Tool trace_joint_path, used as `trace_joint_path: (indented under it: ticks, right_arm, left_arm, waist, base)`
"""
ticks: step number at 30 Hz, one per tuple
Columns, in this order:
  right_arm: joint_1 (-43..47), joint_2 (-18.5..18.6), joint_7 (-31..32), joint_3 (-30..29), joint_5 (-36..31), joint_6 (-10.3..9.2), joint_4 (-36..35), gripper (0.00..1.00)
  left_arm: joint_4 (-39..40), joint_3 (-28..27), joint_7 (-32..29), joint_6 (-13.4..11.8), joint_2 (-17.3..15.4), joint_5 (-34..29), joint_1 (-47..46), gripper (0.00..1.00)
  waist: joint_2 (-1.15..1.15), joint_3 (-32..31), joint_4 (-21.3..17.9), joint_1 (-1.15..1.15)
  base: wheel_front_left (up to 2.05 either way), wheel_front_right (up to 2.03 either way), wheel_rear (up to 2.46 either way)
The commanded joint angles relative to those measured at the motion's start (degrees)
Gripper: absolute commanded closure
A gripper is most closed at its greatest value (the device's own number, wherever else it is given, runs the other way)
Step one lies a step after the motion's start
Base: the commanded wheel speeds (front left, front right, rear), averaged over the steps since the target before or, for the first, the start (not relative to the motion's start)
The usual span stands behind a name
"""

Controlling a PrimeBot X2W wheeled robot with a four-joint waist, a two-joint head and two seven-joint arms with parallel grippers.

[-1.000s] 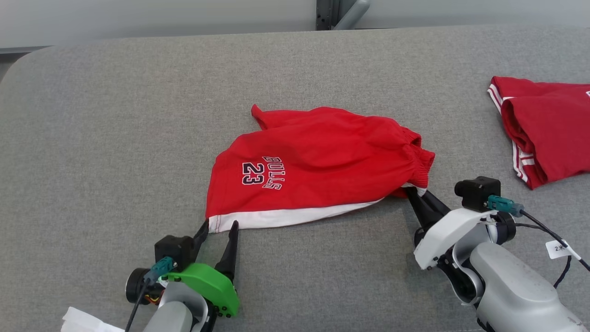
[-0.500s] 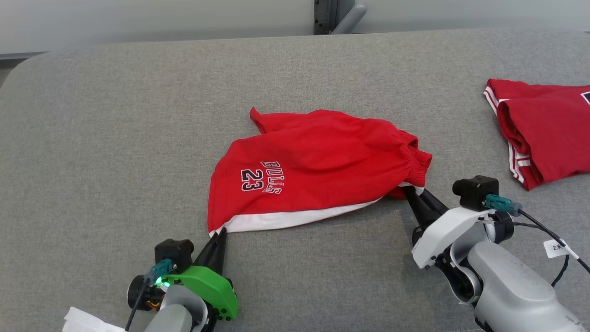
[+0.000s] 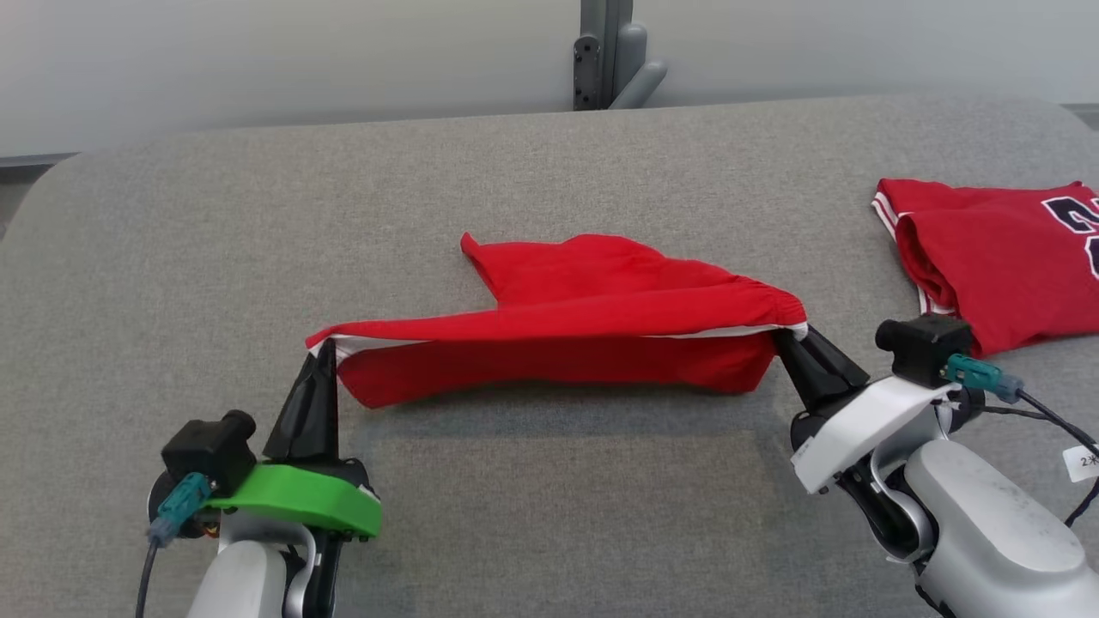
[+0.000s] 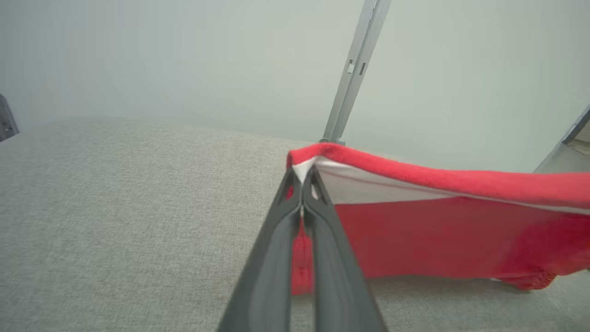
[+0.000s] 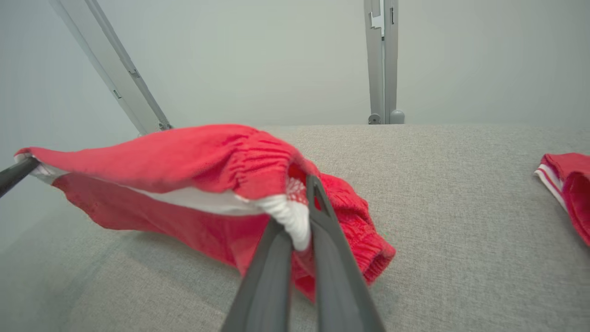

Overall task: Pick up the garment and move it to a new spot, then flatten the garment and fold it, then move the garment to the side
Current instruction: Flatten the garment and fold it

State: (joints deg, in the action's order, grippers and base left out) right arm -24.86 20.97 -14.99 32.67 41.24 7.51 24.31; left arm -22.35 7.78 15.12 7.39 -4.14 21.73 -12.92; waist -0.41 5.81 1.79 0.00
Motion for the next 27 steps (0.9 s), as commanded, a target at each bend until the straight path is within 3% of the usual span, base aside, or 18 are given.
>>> trace_joint_path:
  ticks: [1, 12, 19, 23, 27]
  right_arm:
    - [1.49, 1.46, 0.25, 0.08, -0.13, -0.06, -2.28, 1.00]
    - [6.82, 7.40, 5.97, -4.91, 2.57, -0.05, -25.20, 1.00]
    - [10.13, 7.67, 12.69, -12.37, 2.93, -0.05, -40.77, 1.00]
    - [9.09, 6.59, 17.57, -15.69, 2.59, -0.05, -44.35, 1.00]
    - [4.10, 4.92, 22.21, -15.91, 3.09, -0.05, -41.46, 1.00]
  left_arm:
    - [2.87, -1.11, 0.02, 0.13, 0.05, -0.76, 1.52, 1.00]
    - [23.22, -3.56, 0.02, 0.05, 0.51, -2.12, 5.69, 1.00]
    - [32.59, -1.91, -1.07, 0.05, -1.75, -0.38, 3.09, 1.00]
    - [34.02, -1.62, -4.47, 0.04, -4.11, 0.63, -0.70, 1.00]
    - [31.14, -1.49, -7.74, 0.03, -5.54, 3.50, -6.73, 1.00]
  waist:
    - [0.41, -2.21, -0.77, 0.00]
    - [0.41, -6.99, -3.44, 0.00]
    - [0.41, -7.56, -4.48, 0.00]
    - [0.41, -6.70, -4.65, 0.00]
    - [0.41, -4.53, -4.37, 0.00]
  base:
    - [0.00, 0.00, 0.00]
    - [0.00, 0.00, 0.00]
    - [0.00, 0.00, 0.00]
    - [0.00, 0.00, 0.00]
    - [0.00, 0.00, 0.00]
